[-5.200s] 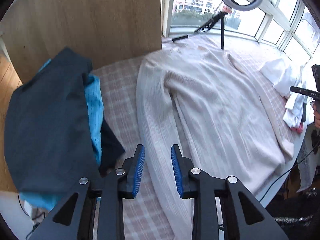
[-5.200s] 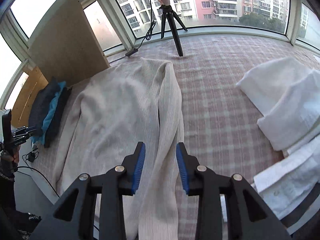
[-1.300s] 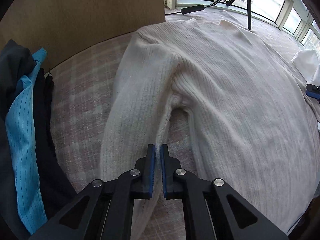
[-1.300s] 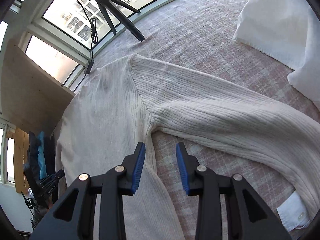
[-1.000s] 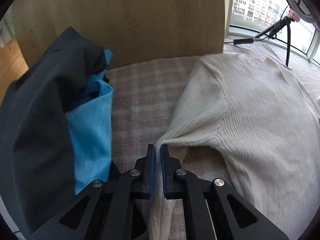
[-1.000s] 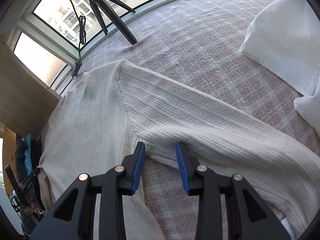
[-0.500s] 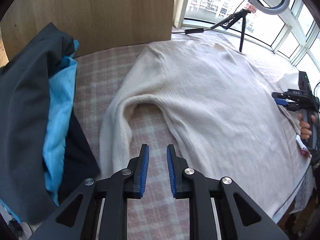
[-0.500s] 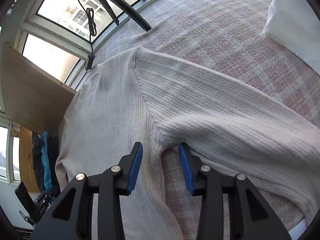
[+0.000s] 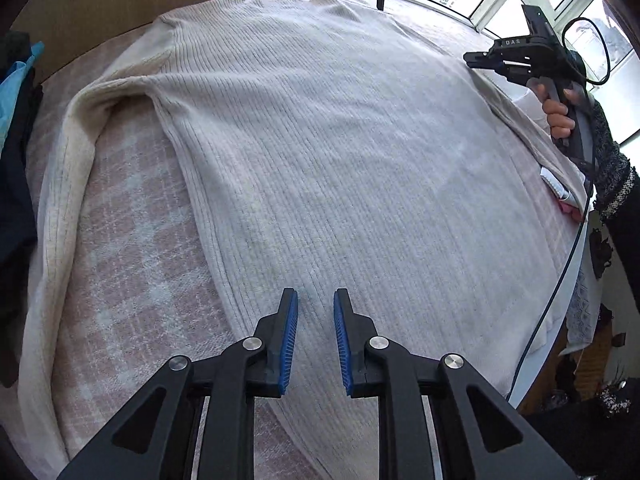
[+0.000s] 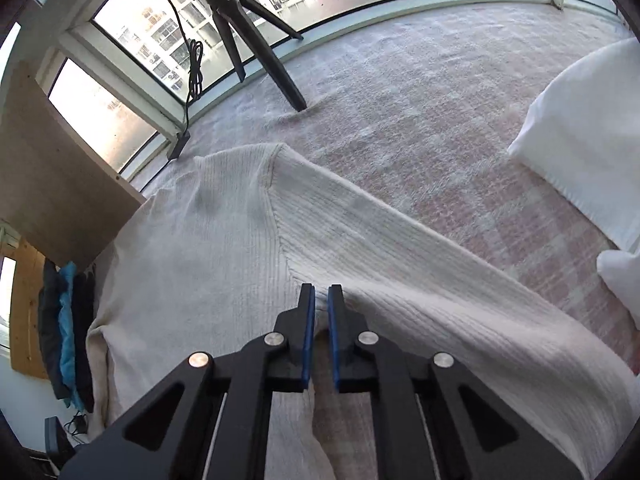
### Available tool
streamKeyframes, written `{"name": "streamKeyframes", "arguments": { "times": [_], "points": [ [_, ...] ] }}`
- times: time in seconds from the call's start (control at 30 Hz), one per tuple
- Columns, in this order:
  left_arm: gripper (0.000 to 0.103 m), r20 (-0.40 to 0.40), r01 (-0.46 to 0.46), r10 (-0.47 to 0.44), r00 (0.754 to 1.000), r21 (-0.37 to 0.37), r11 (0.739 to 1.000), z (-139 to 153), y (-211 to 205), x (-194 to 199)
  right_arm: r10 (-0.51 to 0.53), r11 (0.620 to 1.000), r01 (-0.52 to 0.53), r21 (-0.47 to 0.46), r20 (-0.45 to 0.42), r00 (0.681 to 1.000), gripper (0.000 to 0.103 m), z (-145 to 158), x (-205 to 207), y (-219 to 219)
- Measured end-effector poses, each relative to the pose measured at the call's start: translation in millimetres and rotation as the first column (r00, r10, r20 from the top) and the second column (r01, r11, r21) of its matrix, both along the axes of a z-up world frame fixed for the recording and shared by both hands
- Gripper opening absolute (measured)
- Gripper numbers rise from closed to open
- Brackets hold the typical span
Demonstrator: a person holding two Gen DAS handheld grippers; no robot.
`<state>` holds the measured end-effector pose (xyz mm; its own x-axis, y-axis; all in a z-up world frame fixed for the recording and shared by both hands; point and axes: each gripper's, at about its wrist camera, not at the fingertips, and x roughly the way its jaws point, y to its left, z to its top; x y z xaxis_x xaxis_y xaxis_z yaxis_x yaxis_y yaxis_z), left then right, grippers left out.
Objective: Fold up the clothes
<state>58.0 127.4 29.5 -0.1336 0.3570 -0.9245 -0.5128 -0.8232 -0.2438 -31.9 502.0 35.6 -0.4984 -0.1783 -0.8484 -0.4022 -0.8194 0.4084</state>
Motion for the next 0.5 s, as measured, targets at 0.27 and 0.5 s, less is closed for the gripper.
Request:
{"name": "streamKeyframes", "arguments": {
  "times": [0.27,0.5],
  "points": [
    [0.03,0.079,-0.116,0.112,0.991,0.04,0.992,18.2,-57.1,41.3,0.222,0.974,-0.218,-0.053,0.094,0.97,0.023,13.0,124.3,-51.1],
    [0.034,0.16,-0.16,0.154,0.975,0.02,0.987,-5.4,-53.5,87.5,0.252,0.968,-0.246,-0.055,0.19,0.949,0.024,-23.1,224.7,-91.1]
  ]
}}
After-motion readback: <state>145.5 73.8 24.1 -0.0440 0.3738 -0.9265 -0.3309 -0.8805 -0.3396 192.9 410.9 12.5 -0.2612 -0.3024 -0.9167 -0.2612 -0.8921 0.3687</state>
